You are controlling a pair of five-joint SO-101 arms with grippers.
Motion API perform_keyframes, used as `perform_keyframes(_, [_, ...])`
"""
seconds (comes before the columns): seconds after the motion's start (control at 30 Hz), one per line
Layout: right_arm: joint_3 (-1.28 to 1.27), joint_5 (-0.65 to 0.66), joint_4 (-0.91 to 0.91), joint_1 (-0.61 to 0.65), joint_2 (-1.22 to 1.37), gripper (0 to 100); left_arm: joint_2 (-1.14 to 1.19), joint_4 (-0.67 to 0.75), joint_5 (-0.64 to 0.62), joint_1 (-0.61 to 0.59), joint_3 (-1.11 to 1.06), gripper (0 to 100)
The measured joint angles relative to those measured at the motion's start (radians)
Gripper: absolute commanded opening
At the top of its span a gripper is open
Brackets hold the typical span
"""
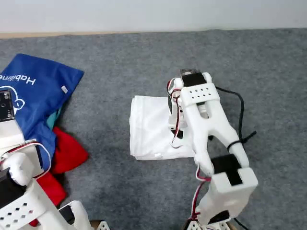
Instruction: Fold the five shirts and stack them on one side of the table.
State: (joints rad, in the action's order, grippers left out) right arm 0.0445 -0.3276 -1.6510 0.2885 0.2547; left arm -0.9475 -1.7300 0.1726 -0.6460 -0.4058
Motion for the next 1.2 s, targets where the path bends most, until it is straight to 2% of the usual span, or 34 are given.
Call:
perform_keyframes(0.4, [0.0,0.0,0.127,-0.046,0.183,32.5,0.0,0.0,0.0,0.0,0.0,0])
perform_keyframes(0.6, [0.005,-0.003,0.133,-0.048,0.255,20.5,0.0,0.0,0.0,0.0,0.0,0])
perform_keyframes(0.77, [0.02,-0.003,0.13,-0.048,0.284,16.7,0.0,0.0,0.0,0.0,0.0,0])
perform_keyframes(0.93, [0.021,0.009,0.132,-0.048,0.284,1.5,0.0,0.0,0.0,0.0,0.0,0])
perform_keyframes(1.1, [0.02,0.091,0.123,-0.058,0.281,0.9,0.0,0.0,0.0,0.0,0.0,0])
perform_keyframes(1.2, [0.023,0.123,0.107,-0.11,0.29,0.9,0.0,0.0,0.0,0.0,0.0,0])
